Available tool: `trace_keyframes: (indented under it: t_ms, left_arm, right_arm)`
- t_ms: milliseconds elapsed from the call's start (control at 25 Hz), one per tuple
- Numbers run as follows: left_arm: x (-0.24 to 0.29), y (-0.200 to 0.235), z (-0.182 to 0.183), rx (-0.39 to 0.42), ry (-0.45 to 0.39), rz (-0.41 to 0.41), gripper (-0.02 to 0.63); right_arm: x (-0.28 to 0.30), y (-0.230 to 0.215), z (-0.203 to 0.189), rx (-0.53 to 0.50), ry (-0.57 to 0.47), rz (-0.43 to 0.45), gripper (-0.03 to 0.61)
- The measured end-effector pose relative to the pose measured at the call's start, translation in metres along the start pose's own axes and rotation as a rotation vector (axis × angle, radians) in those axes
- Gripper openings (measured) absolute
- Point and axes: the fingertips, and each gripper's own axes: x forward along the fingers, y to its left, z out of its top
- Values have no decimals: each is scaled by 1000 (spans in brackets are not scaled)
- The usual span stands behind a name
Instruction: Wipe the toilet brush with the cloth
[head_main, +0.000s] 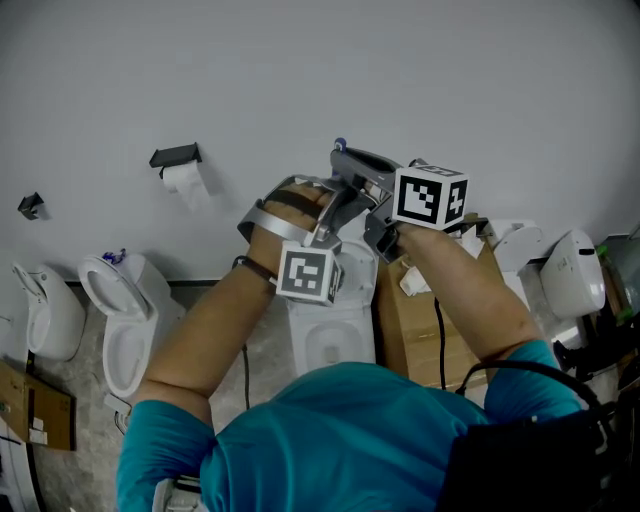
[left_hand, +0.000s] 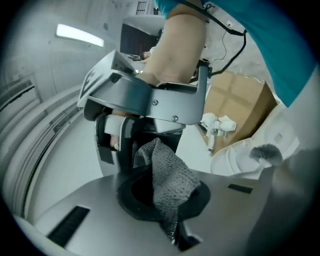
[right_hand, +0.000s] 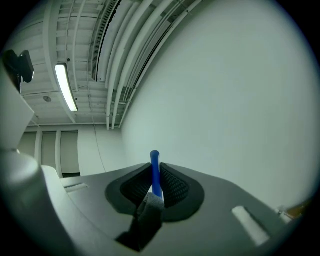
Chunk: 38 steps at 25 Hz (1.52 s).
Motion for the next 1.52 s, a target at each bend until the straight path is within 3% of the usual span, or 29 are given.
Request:
trace_keyframes:
  t_ms: [600, 1200, 1520]
  left_arm:
    - [7, -48, -15, 6, 41, -116, 12]
    - [2, -72, -31, -6, 98, -162, 12]
    - [-8, -92, -62, -26, 152, -194, 12]
  right_arm:
    - [-12, -5, 22, 27, -66, 4, 52]
    - [-43, -18, 46, 24, -122, -1, 52]
    - [-50, -15, 51, 17, -151, 12, 52]
